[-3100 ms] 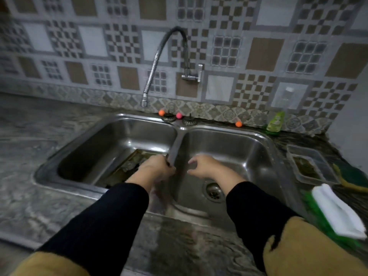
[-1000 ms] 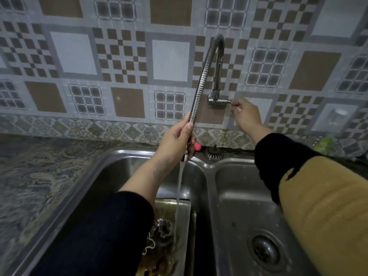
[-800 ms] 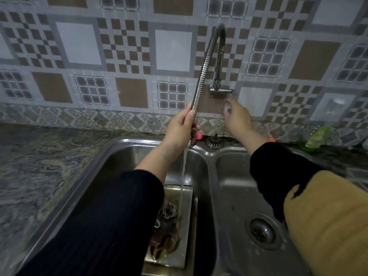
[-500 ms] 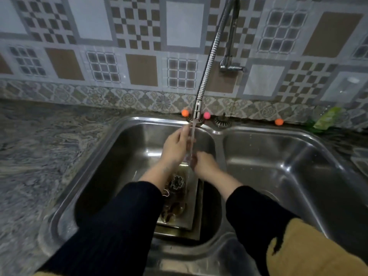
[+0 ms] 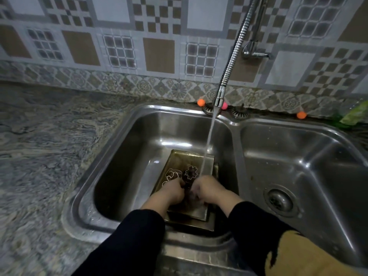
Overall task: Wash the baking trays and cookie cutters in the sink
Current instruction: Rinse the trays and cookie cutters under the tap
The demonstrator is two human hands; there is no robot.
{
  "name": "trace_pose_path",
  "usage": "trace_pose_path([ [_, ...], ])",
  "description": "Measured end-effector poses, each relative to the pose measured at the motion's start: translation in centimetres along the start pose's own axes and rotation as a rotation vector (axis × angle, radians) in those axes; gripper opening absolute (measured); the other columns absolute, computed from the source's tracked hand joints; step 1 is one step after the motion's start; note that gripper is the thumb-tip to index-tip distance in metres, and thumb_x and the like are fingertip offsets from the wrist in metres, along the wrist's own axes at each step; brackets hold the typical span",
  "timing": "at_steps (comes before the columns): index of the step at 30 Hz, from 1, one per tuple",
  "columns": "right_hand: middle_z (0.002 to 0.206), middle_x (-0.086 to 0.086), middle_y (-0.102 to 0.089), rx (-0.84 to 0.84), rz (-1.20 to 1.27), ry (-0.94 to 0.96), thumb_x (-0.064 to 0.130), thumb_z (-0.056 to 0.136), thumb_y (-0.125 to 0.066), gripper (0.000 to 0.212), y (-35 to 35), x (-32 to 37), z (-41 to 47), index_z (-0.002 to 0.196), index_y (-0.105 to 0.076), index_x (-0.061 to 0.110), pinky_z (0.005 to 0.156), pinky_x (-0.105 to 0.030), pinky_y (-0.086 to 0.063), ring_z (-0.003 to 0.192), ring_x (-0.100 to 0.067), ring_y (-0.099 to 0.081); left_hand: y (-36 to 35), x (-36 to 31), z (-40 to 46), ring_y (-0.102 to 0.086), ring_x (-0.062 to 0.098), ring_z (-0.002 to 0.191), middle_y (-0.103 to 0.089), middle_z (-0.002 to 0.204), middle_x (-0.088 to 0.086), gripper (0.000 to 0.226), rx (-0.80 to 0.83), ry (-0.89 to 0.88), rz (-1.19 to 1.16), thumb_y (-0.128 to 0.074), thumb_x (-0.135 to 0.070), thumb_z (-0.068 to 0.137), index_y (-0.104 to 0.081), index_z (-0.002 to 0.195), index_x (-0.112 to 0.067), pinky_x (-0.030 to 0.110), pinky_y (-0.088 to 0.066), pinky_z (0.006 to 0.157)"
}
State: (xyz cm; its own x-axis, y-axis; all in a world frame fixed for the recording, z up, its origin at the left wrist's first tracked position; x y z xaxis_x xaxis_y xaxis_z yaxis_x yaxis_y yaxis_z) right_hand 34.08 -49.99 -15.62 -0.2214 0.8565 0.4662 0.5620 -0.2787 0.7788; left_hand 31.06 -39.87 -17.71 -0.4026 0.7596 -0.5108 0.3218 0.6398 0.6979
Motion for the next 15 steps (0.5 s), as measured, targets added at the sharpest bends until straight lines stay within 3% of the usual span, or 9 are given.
trace_pose_path([
  [2, 0.101, -0.008, -0.069, -0.094, 0.029, -0.059, 0.013, 0.086, -0.063, 0.016, 2.4, -0.2, 0.2, 0.099, -0.072, 0.008, 0.079, -0.028, -0.054, 0.093, -0.022, -0.065, 0.2, -0.2, -0.2, -0.056, 0.029, 0.114, -0.058, 0.128, 0.012, 0.034, -0.009, 0.011, -0.132, -0.039, -0.026, 0.101, -0.051, 0.132, -0.016, 0.034, -0.047, 0.090],
  [5, 0.085, -0.002, -0.068, -0.283, 0.152, -0.117, 0.014, 0.082, -0.067, 0.005, 6.8, -0.3, -0.5, 0.079, -0.070, 0.013, 0.076, -0.030, -0.056, 0.086, -0.021, -0.067, 0.6, -0.6, -0.5, -0.063, 0.024, 0.081, -0.063, 0.098, 0.011, 0.036, -0.043, 0.103, -0.699, -0.036, -0.027, 0.103, -0.043, 0.137, -0.018, 0.033, -0.051, 0.062],
  [7, 0.074, 0.004, -0.062, -0.410, 0.228, -0.138, 0.009, 0.083, -0.060, 0.024, 9.0, -0.6, -1.3, 0.063, -0.061, 0.022, 0.071, -0.032, -0.057, 0.077, -0.021, -0.066, 1.7, -1.7, -0.4, -0.062, 0.019, 0.067, -0.063, 0.081, 0.009, 0.029, -0.111, 0.083, -0.959, -0.036, -0.023, 0.103, -0.048, 0.129, -0.015, 0.029, -0.050, 0.055],
  [9, 0.076, 0.005, -0.064, -0.474, 0.259, -0.137, 0.009, 0.080, -0.060, 0.025, 9.8, -0.9, -1.9, 0.061, -0.057, 0.025, 0.071, -0.034, -0.058, 0.071, -0.020, -0.064, 2.6, -3.1, -0.6, -0.063, 0.019, 0.069, -0.064, 0.080, 0.008, 0.027, -0.147, 0.042, -1.039, -0.036, -0.025, 0.103, -0.056, 0.117, -0.013, 0.027, -0.050, 0.053],
  [11, 0.082, 0.000, -0.069, -0.492, 0.216, -0.129, 0.011, 0.078, -0.062, 0.022, 9.9, -0.8, -2.5, 0.062, -0.056, 0.024, 0.075, -0.032, -0.056, 0.078, -0.021, -0.066, 3.2, -4.4, -1.0, -0.065, 0.021, 0.076, -0.066, 0.090, 0.009, 0.026, -0.167, 0.004, -1.005, -0.038, -0.029, 0.102, -0.060, 0.108, -0.016, 0.028, -0.051, 0.054],
  [15, 0.082, -0.004, -0.070, -0.522, 0.154, -0.111, 0.012, 0.076, -0.063, 0.017, 10.4, -0.3, -3.3, 0.065, -0.059, 0.024, 0.073, -0.024, -0.051, 0.082, -0.022, -0.065, 3.5, -4.8, -1.3, -0.063, 0.018, 0.064, -0.066, 0.090, 0.011, 0.021, -0.234, -0.022, -0.952, -0.046, -0.021, 0.099, -0.066, 0.100, -0.013, 0.031, -0.058, 0.053],
])
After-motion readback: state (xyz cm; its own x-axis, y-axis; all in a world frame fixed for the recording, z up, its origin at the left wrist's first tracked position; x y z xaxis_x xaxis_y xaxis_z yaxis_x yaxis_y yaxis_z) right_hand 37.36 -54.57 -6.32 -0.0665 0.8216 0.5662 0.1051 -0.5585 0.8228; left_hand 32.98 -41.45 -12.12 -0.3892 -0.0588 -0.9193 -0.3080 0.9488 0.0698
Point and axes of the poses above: each hand's wrist, its own z-axis towards the middle knuckle, its own y-axis out of the back of the hand, x = y × z, the point moved 10 cm from there along z, towards the middle knuckle
